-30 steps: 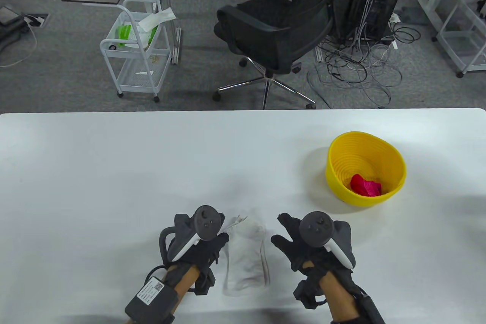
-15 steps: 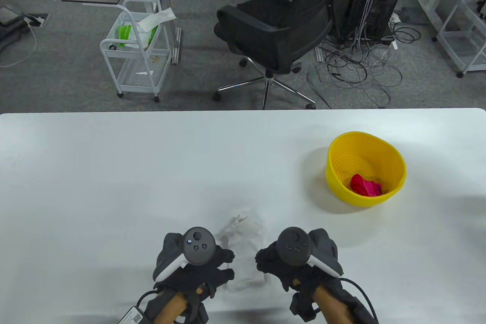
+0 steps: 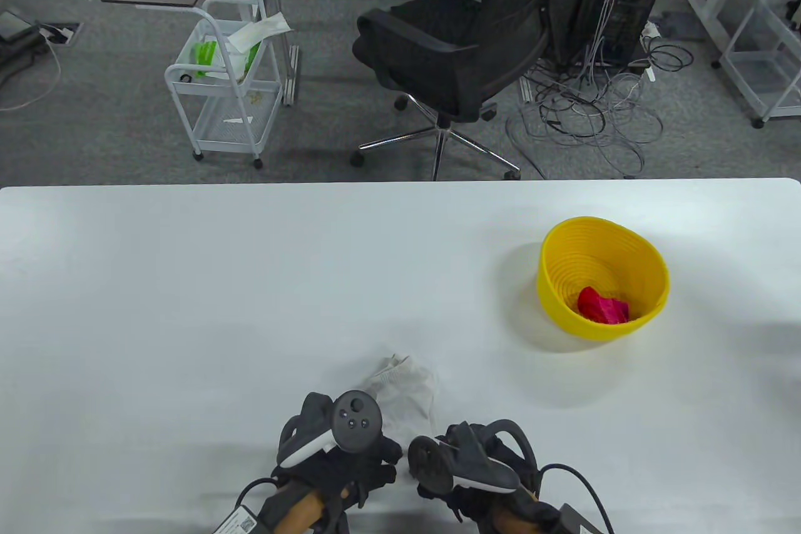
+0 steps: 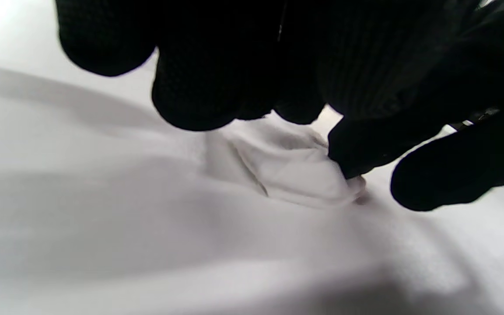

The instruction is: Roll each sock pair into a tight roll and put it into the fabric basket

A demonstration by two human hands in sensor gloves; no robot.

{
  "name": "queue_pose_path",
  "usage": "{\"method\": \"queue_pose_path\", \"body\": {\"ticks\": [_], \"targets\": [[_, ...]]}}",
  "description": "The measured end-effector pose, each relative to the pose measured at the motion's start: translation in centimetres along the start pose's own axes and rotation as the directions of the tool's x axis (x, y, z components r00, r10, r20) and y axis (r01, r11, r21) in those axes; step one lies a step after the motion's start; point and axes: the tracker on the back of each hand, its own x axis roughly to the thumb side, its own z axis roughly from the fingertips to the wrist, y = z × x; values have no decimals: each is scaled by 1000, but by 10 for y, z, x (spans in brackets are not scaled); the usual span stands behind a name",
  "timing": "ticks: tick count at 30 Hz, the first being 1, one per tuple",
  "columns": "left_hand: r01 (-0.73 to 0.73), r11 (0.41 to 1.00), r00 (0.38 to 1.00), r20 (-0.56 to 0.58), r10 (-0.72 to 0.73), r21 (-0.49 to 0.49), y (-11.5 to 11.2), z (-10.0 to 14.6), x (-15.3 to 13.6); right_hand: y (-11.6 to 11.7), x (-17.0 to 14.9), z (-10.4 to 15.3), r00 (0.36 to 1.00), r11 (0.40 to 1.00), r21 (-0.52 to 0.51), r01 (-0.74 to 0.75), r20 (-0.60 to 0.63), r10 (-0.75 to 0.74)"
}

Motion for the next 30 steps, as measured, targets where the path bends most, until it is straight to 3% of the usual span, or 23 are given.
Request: {"method": "queue_pose_path", "body": {"ticks": [5, 14, 23, 26, 30], "targets": [[22, 1000, 1000, -11, -23, -16, -6, -5, -1, 8, 2, -5, 999, 1000, 6, 26, -28, -26], [14, 999, 1000, 5, -14, -52, -13, -14, -4, 14, -3, -10, 993, 994, -71, 84, -79, -89], [-4, 996, 1000, 15, 5, -90, -13, -19, -7, 12, -22, -18, 943, 952, 15, 307, -139, -302], [40, 996, 999, 22, -38, -82, -16, -21, -2, 12, -26, -21, 923, 933, 31, 359, -158, -350], [124, 992, 992, 35, -124, 3, -19, -24, 5, 11, -27, -22, 917, 926, 40, 374, -165, -363]]}}
